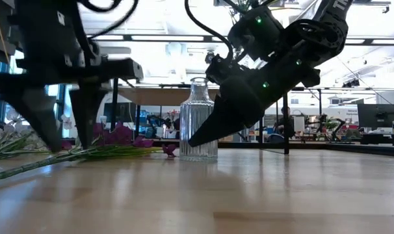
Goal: Pick and place flowers into a vace then onto a shelf
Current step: Put the violet flowers into the transparent vase
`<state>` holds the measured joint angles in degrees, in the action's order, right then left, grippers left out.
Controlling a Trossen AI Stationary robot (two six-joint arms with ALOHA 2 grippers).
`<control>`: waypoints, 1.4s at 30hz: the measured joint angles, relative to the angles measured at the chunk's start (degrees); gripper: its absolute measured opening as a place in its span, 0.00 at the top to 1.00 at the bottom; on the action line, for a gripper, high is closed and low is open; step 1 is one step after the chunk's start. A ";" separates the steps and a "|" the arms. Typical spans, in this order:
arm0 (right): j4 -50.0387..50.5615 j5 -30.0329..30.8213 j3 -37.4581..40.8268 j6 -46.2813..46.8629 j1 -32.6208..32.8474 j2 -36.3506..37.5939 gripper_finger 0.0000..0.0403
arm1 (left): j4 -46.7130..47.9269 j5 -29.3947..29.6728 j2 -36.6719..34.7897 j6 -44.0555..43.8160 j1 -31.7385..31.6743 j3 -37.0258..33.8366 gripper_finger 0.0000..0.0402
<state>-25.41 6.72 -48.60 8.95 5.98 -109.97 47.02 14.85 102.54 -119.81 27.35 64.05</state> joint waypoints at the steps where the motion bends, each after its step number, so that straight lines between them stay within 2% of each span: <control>1: 0.09 0.00 -0.02 0.00 0.00 0.00 0.31 | -0.86 -1.31 0.70 0.00 -0.29 0.00 0.47; 3: 0.15 0.03 -0.02 0.02 0.00 0.00 0.30 | -1.08 -3.50 1.91 0.01 -0.45 0.00 0.41; 6: 0.54 0.47 -0.09 0.07 0.00 0.02 0.28 | -1.65 -2.29 2.87 0.04 -0.38 0.13 0.34; 9: 0.74 0.46 -0.09 0.09 0.00 0.04 0.28 | -1.75 -1.34 2.93 0.99 -0.33 0.15 0.33; 13: 0.88 0.31 -0.09 0.15 0.00 0.04 0.30 | -0.21 -0.06 3.05 1.34 -0.28 0.15 0.45; 19: 0.92 0.28 -0.09 0.17 -0.02 0.04 0.29 | 2.33 6.64 5.32 2.60 -0.10 0.17 0.76; 22: 0.97 0.26 -0.09 0.17 -0.01 0.04 0.28 | 2.38 7.88 6.11 2.54 -0.23 0.15 0.90; 26: 1.25 0.26 -0.09 0.15 0.00 0.04 0.29 | 3.27 11.74 5.60 0.99 0.30 0.87 0.91; 35: 1.10 -1.47 -0.04 -1.76 1.49 0.13 0.30 | 12.57 31.01 -1.11 -5.82 2.28 4.48 0.91; 42: 1.23 -1.15 0.06 -2.15 1.44 -0.07 0.24 | 13.76 35.35 -3.51 -6.58 2.28 4.62 0.91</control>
<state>-24.17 5.57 -48.54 6.80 7.42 -110.04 60.78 50.20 99.02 -126.39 29.62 68.68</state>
